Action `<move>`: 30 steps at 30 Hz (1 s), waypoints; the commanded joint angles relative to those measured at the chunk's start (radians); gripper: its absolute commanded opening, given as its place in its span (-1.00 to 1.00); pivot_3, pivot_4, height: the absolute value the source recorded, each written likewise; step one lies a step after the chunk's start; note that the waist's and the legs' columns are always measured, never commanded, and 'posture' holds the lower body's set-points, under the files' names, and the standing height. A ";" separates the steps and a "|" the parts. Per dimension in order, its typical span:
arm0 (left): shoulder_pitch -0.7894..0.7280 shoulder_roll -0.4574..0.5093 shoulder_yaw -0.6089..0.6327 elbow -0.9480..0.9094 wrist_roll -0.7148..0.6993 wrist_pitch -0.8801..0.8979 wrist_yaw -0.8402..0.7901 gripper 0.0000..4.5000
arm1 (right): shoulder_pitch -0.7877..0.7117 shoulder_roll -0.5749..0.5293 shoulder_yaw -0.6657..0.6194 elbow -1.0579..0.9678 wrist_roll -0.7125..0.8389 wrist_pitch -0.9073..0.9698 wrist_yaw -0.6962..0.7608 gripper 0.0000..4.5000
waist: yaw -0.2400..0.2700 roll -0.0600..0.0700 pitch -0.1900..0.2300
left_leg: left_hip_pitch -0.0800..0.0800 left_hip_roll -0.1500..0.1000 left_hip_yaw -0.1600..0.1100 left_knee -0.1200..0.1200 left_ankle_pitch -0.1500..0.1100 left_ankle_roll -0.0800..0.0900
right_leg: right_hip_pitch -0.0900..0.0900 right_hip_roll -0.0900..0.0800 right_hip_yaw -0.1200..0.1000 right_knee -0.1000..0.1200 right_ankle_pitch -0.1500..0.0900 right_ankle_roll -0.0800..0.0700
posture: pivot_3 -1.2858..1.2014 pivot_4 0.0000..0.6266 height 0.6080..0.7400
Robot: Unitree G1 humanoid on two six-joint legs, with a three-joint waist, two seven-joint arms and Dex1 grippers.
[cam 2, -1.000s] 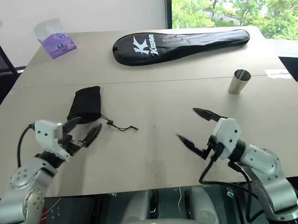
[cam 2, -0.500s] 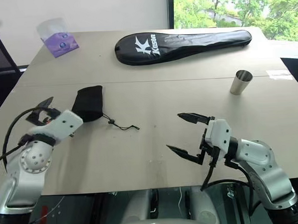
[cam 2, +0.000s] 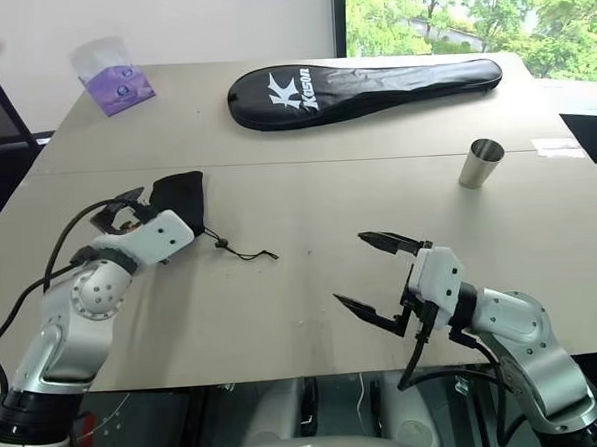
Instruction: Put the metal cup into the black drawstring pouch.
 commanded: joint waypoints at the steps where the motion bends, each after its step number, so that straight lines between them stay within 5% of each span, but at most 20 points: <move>1: -0.016 0.027 -0.002 -0.010 0.010 -0.012 -0.045 0.17 | -0.004 -0.007 -0.016 -0.033 0.001 -0.014 -0.007 1.00 | 0.000 0.000 0.000 | 0.000 0.000 0.000 0.000 0.000 0.000 | 0.000 0.000 0.000 0.000 0.000 0.000 | 0.03 -0.52 1.00; 5: -0.031 0.033 0.008 -0.047 -0.046 0.061 -0.170 -0.73 | -0.023 0.000 -0.019 -0.019 -0.021 0.003 -0.042 1.00 | 0.001 0.000 0.000 | 0.000 0.000 0.000 0.000 0.000 0.000 | 0.000 0.000 0.000 0.001 0.000 0.000 | 0.03 -0.52 1.00; 6: -0.044 0.029 0.011 -0.062 -0.072 0.096 -0.213 -0.73 | -0.029 0.003 -0.023 -0.014 -0.035 0.001 -0.057 1.00 | 0.001 0.000 0.000 | 0.000 0.000 0.000 0.000 0.000 0.000 | 0.000 0.000 0.000 0.001 0.000 0.000 | 0.03 -0.52 1.00; 7: -0.061 0.026 0.011 -0.076 -0.097 0.137 -0.258 -0.93 | -0.034 0.003 -0.024 -0.010 -0.038 0.013 -0.067 1.00 | 0.001 0.000 0.000 | 0.000 0.000 0.000 0.001 0.000 0.000 | 0.000 0.000 0.000 0.001 0.000 0.000 | 0.03 -0.52 1.00; 13: -0.235 -0.035 -0.007 -0.172 -0.318 0.561 -0.494 -0.93 | -0.139 -0.018 -0.085 -0.006 -0.071 0.195 -0.205 1.00 | 0.003 0.000 0.000 | -0.001 0.000 0.000 0.005 0.000 0.000 | 0.000 0.005 -0.003 0.003 0.000 0.000 | 0.03 -0.52 1.00; 20: -0.561 -0.246 0.016 -0.139 -0.583 1.241 -0.511 -0.93 | -0.454 -0.247 -0.214 0.193 -0.102 0.556 -0.239 1.00 | 0.001 -0.001 0.001 | -0.002 0.000 -0.001 0.009 0.000 0.000 | 0.000 0.009 -0.002 0.004 0.000 0.001 | 0.03 -0.52 1.00; 22: -0.596 -0.307 0.041 -0.091 -0.628 1.293 -0.483 -0.93 | -0.542 -0.318 -0.203 0.305 -0.113 0.638 -0.211 1.00 | -0.004 0.001 0.002 | -0.002 0.000 -0.001 0.009 0.000 0.000 | 0.000 0.011 -0.001 0.005 0.000 0.001 | 0.03 -0.52 1.00; 30: -0.658 -0.432 0.075 -0.012 -0.694 1.299 -0.321 -0.93 | -0.817 -0.415 0.025 0.789 -0.318 0.426 -0.044 1.00 | -0.007 0.001 0.003 | -0.003 0.000 0.001 0.005 0.000 0.000 | -0.002 0.010 0.007 0.002 0.000 0.000 | 0.03 -0.52 1.00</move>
